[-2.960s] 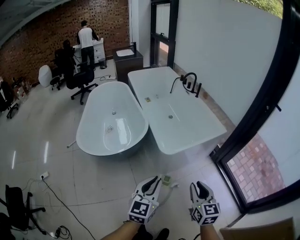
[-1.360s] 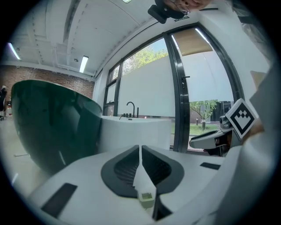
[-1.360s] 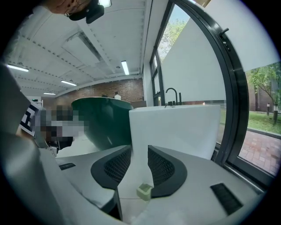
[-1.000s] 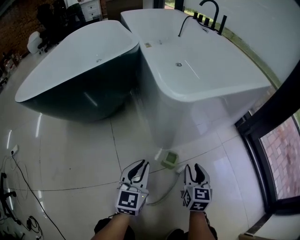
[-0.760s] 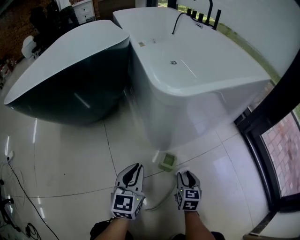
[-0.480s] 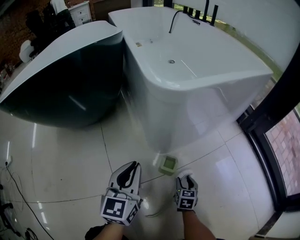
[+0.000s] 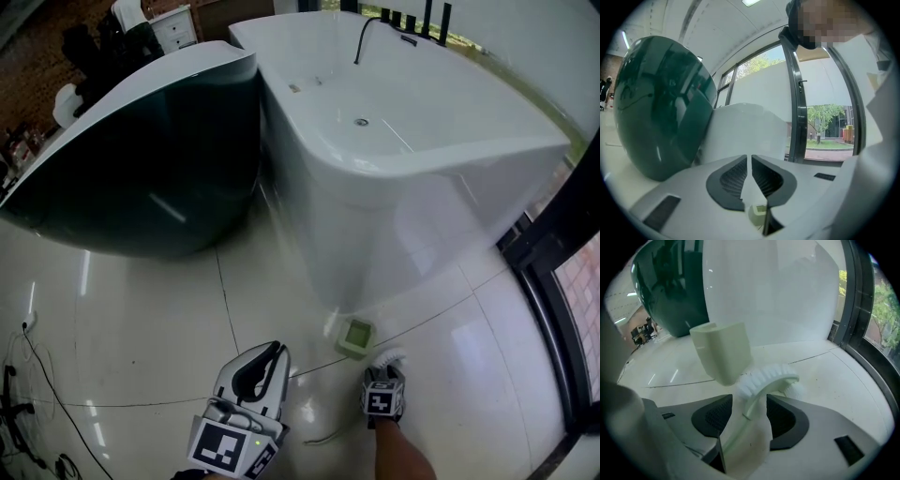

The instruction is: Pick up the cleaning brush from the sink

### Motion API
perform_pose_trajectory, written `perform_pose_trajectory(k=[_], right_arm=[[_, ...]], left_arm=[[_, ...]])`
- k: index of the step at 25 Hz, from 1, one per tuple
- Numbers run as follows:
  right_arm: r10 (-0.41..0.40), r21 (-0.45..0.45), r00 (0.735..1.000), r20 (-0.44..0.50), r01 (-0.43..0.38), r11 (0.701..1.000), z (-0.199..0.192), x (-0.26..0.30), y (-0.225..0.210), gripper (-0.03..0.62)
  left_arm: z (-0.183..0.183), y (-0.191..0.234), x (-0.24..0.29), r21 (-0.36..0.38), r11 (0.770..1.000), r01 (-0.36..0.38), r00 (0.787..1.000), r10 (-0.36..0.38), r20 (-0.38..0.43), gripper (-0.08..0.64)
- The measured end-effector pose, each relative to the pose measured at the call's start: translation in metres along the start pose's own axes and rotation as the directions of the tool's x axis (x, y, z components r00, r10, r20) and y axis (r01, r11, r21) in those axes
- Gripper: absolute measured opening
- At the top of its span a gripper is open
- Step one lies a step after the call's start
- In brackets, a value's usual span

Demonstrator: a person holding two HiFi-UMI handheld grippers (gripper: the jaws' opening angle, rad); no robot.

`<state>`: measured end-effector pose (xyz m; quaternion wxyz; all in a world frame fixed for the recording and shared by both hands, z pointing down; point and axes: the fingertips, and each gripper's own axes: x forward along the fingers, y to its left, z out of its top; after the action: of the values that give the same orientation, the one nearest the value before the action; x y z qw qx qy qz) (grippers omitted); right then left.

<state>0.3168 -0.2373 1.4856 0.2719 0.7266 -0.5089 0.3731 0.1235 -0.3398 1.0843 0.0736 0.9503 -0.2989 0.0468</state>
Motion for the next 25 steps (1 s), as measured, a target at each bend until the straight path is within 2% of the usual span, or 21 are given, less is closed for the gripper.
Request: perform_pose_trajectory(k=[3, 6, 8, 11, 14, 17, 20, 22, 25], right_arm=[[0.006, 0.027, 1.0, -0.019, -0.006, 1.0, -0.006, 0.006, -0.004, 0.207], [0.028, 0.063, 1.0, 0.012, -0.029, 0.998, -0.009, 0.005, 0.0, 0.201], [0.032, 0.076, 0.999, 0.018, -0.033, 0.997, -0.01, 0.002, 0.005, 0.106], [0.057, 0.126, 0.998, 0.0, -0.057, 0.99, -0.013, -0.003, 0.009, 0.045], [0.085, 0.133, 0.996, -0.038, -0.079, 0.988, -0.028, -0.01, -0.002, 0.038], [0.084, 0.151, 0.996, -0.009, -0.082, 0.985, -0.034, -0.043, -0.016, 0.037], [0.08, 0.159, 0.995, 0.062, -0.089, 0.983, 0.006, -0.1, -0.021, 0.037], [0.101, 0.161, 0.987, 0.123, -0.12, 0.98, 0.043, -0.153, -0.024, 0.037], [0.161, 0.093, 0.961, 0.225, -0.186, 0.978, 0.104, -0.248, -0.023, 0.037]], left_arm=[[-0.001, -0.004, -0.003, 0.022, 1.0, 0.014, 1.0, -0.014, -0.008, 0.028], [-0.007, -0.004, -0.007, 0.014, 1.0, 0.005, 1.0, -0.005, -0.023, 0.028], [-0.007, -0.007, -0.007, 0.01, 1.0, 0.004, 1.0, -0.004, -0.023, 0.028], [-0.006, -0.015, -0.008, 0.021, 1.0, 0.019, 1.0, -0.018, -0.023, 0.028], [-0.005, -0.023, -0.007, 0.02, 0.999, 0.031, 0.999, -0.03, -0.029, 0.028], [0.0, -0.028, -0.012, 0.009, 0.999, 0.034, 0.999, -0.034, -0.033, 0.027], [0.001, -0.033, -0.02, -0.029, 0.999, 0.044, 0.996, -0.046, -0.081, 0.028], [0.0, -0.052, -0.028, -0.059, 0.995, 0.077, 0.988, -0.084, -0.13, 0.028], [0.008, -0.083, -0.051, -0.045, 0.993, 0.113, 0.973, -0.119, -0.198, 0.029]])
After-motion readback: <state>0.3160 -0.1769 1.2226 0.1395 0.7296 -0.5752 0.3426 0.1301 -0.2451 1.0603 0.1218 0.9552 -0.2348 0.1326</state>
